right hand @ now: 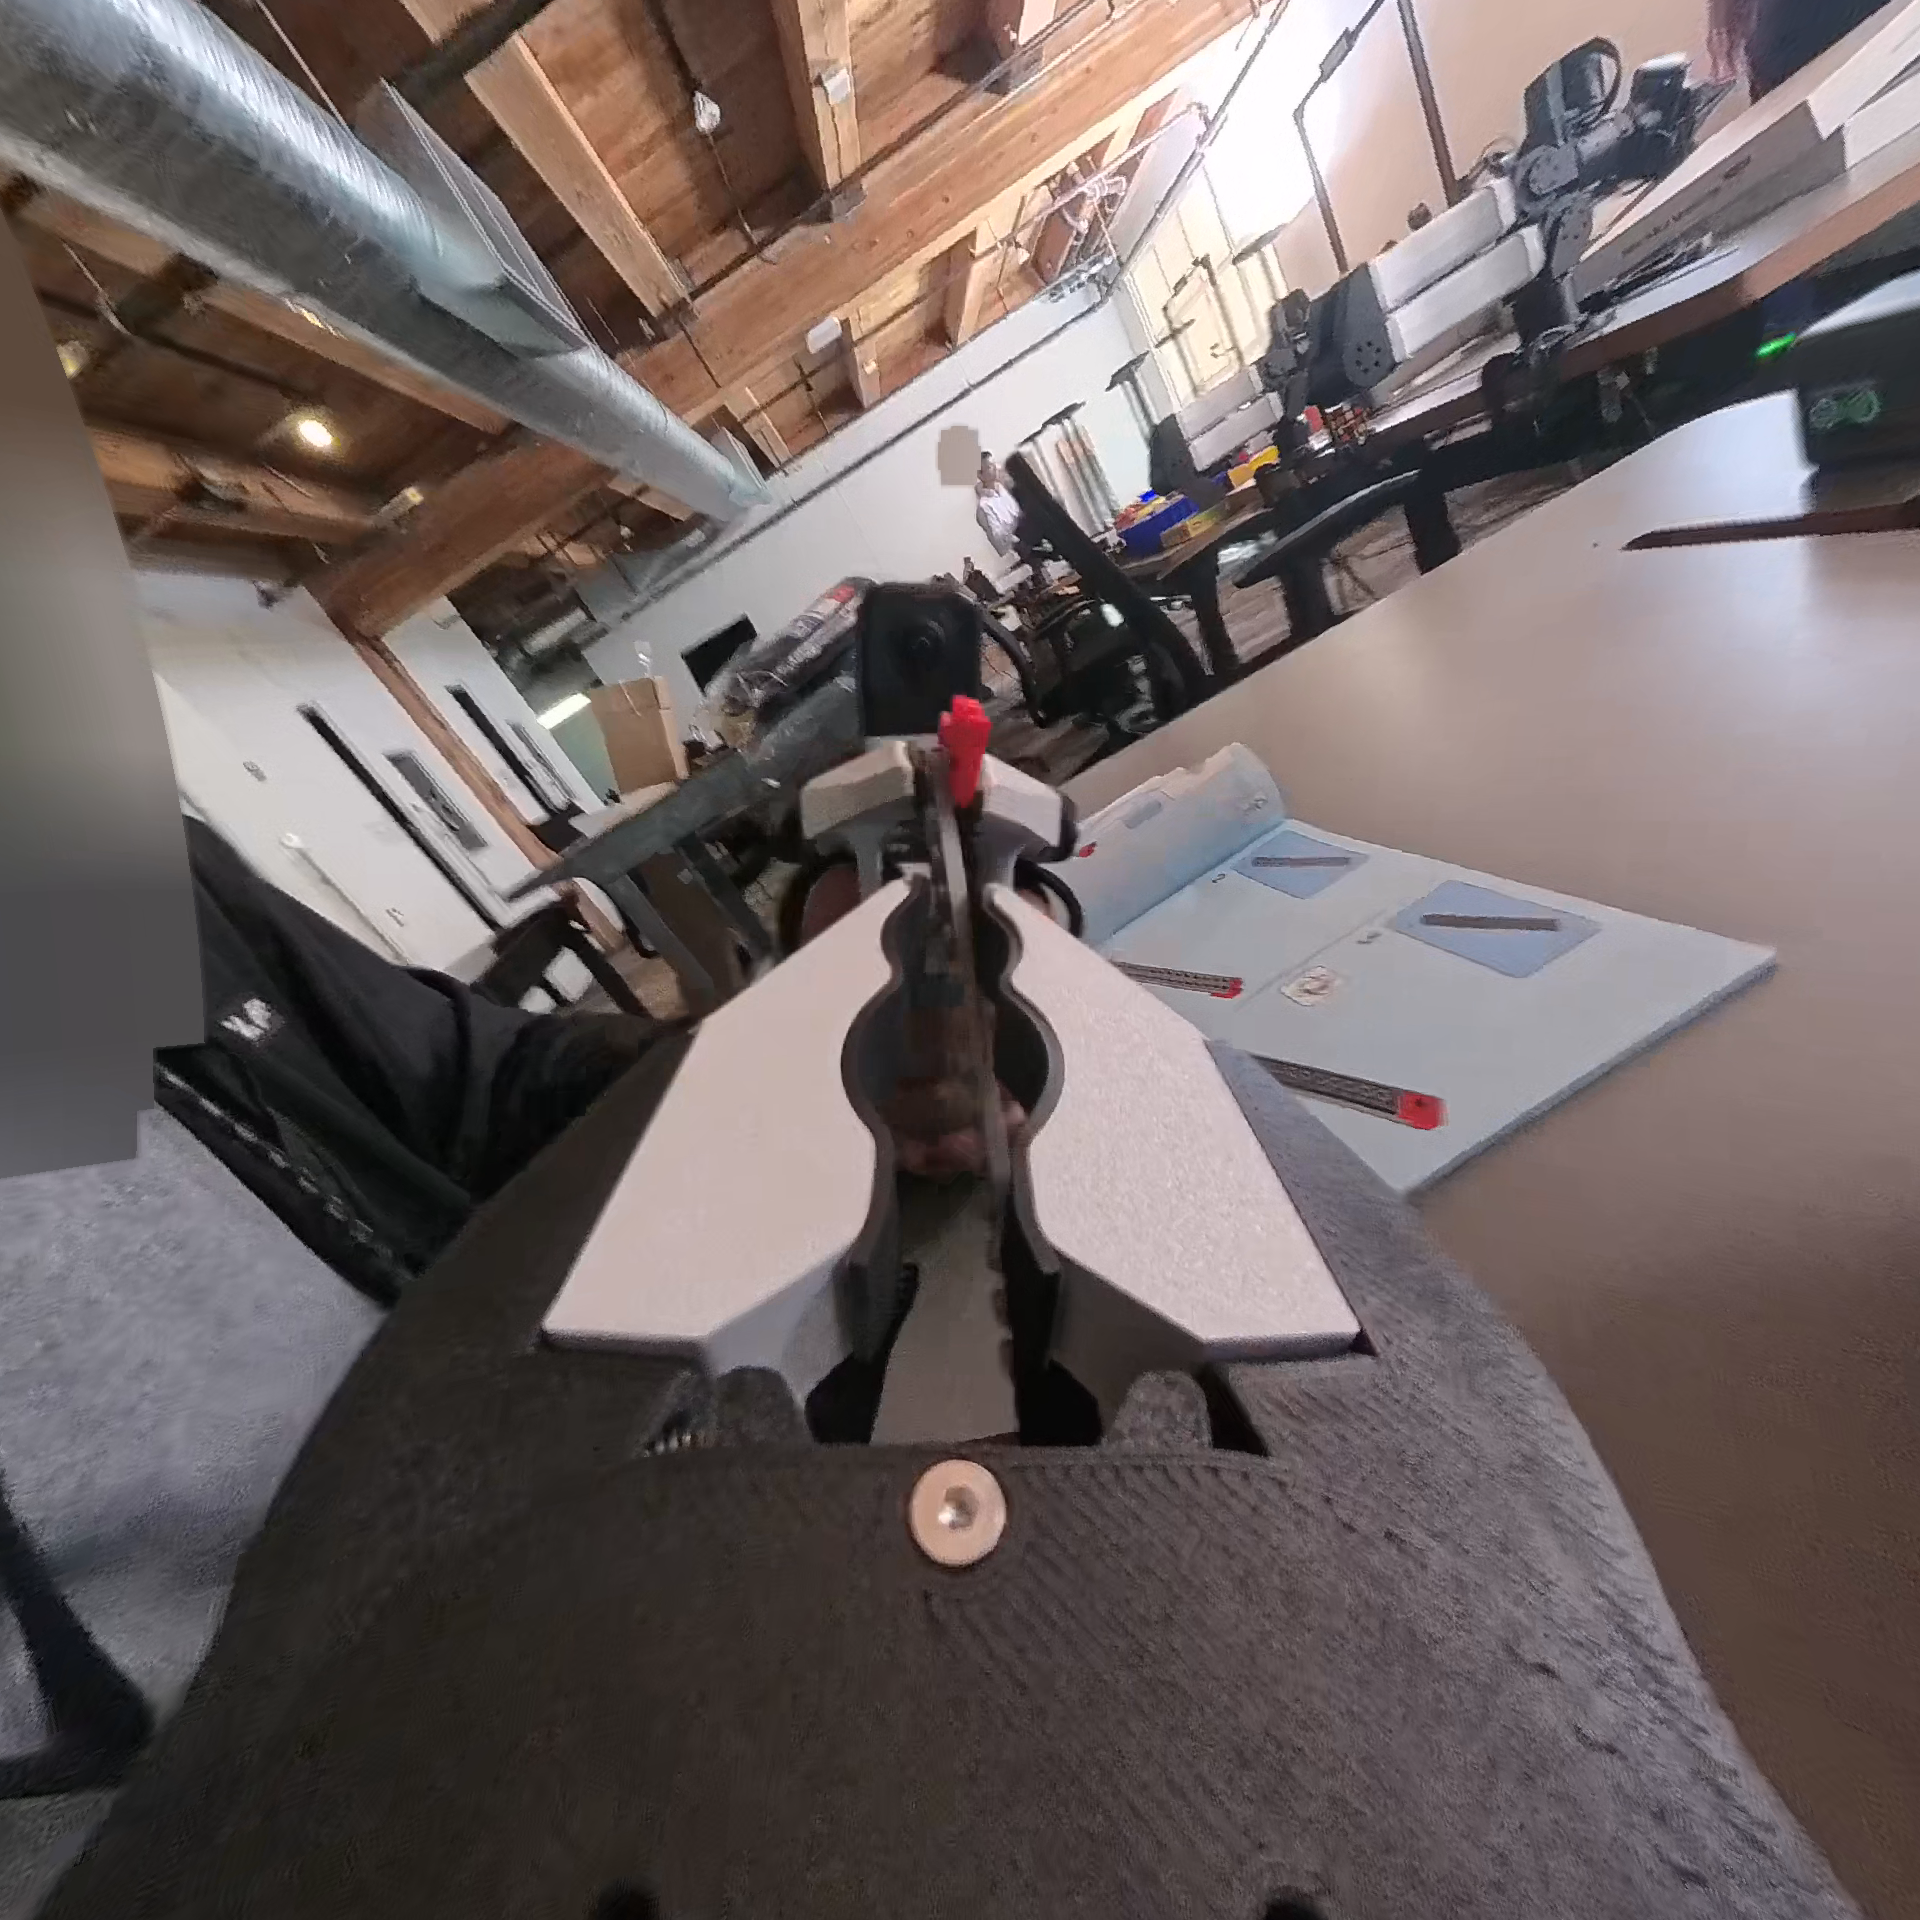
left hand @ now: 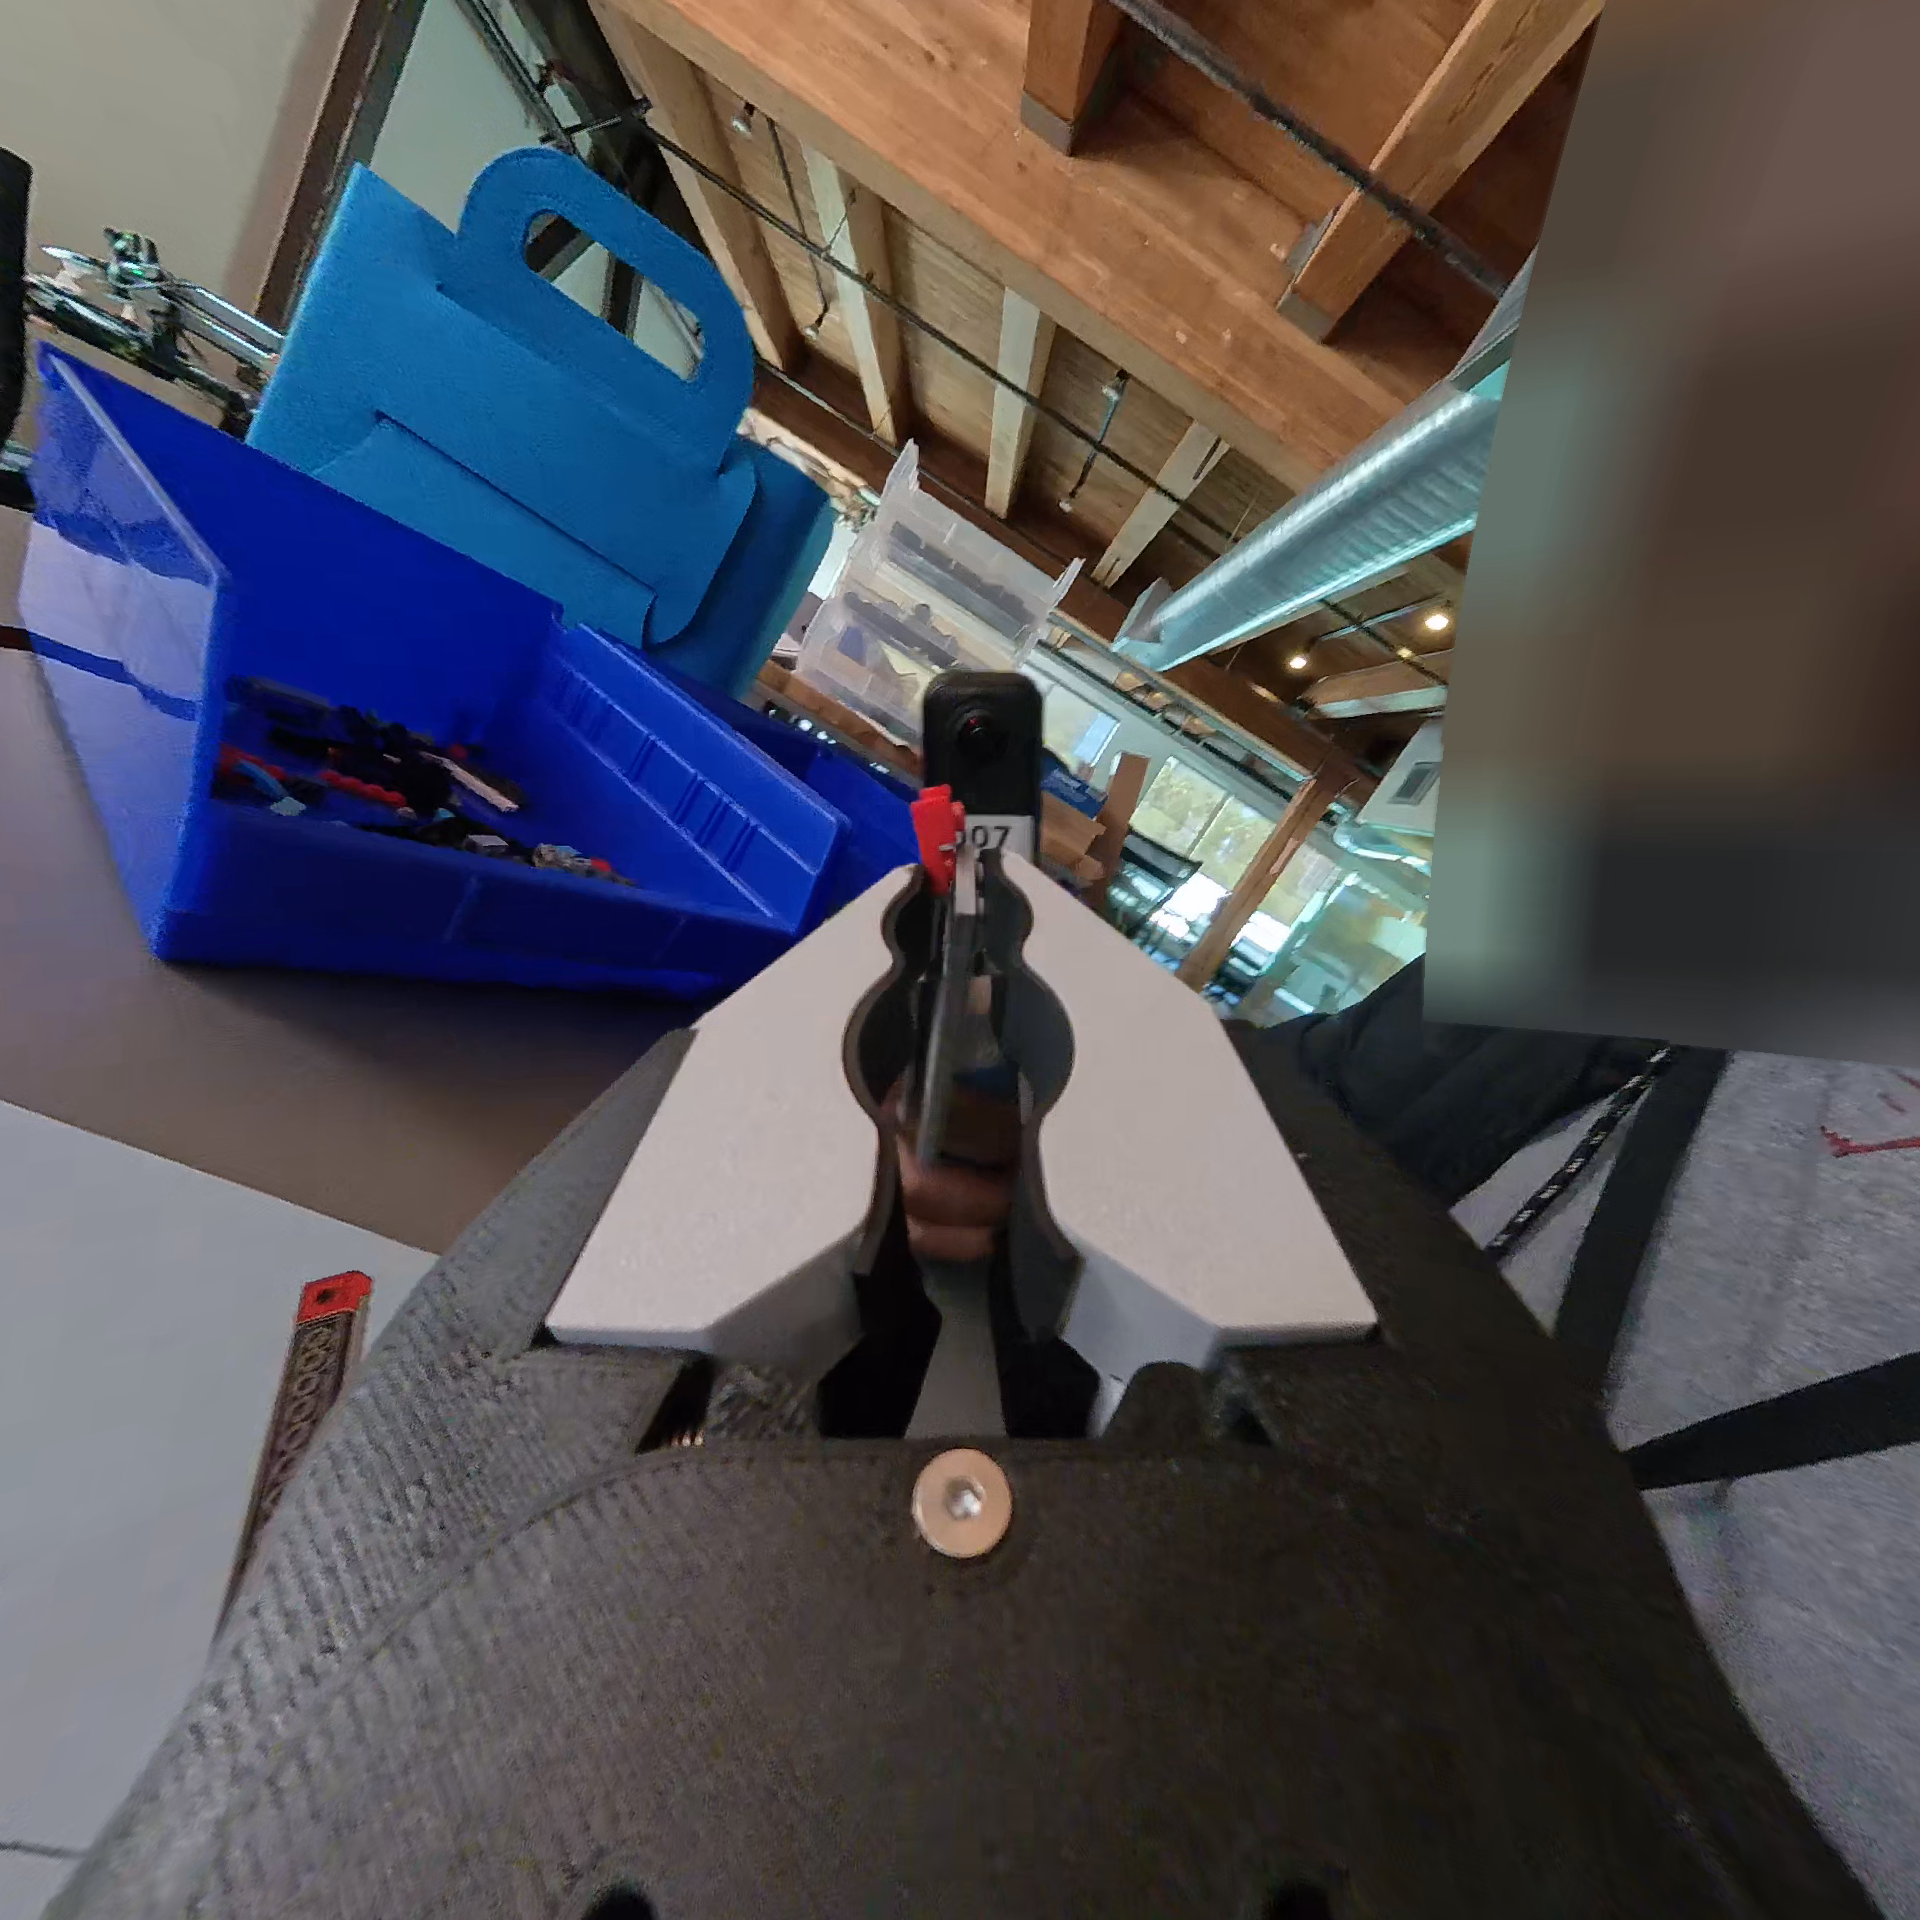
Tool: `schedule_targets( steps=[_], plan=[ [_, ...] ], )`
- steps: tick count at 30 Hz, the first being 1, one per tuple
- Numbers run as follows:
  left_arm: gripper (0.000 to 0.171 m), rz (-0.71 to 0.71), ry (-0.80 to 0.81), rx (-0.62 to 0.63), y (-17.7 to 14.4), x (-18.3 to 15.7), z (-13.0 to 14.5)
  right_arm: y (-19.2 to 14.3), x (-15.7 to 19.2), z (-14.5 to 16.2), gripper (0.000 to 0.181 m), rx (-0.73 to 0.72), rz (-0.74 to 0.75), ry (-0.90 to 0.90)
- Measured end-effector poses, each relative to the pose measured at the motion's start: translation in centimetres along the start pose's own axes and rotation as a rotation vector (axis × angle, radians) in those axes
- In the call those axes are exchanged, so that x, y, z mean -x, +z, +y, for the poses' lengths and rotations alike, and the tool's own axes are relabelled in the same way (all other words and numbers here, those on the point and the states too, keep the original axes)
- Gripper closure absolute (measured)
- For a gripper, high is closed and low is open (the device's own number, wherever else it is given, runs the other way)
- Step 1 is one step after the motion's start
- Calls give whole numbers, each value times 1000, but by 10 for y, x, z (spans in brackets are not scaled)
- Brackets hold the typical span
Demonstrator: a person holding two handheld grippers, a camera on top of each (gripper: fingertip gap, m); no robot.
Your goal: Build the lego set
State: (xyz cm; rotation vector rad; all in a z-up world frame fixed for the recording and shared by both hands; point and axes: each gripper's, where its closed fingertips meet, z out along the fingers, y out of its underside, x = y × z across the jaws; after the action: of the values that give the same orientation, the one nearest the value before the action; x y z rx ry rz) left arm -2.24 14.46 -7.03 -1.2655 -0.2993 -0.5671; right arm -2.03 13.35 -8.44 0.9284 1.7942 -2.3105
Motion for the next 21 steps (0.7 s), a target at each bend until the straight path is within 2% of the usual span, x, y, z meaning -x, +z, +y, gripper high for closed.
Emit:
schedule_targets(
  steps=[6,10,13,17,21],
  plan=[
    [161,-103,165,101,-1,2,2,-11,-5,-14,164,14,85,-287],
    [162,-187,347,272,2,3,15,-13,-3,-20,160,-13,49,-224],
    [162,-217,439,392,6,6,29,-12,0,-14,159,13,-10,-161],
    [162,-206,444,449,10,6,38,-12,0,-8,167,51,-33,-135],
    [162,-204,412,448,8,9,40,-16,-5,-7,168,81,-26,-108]
  ],
)
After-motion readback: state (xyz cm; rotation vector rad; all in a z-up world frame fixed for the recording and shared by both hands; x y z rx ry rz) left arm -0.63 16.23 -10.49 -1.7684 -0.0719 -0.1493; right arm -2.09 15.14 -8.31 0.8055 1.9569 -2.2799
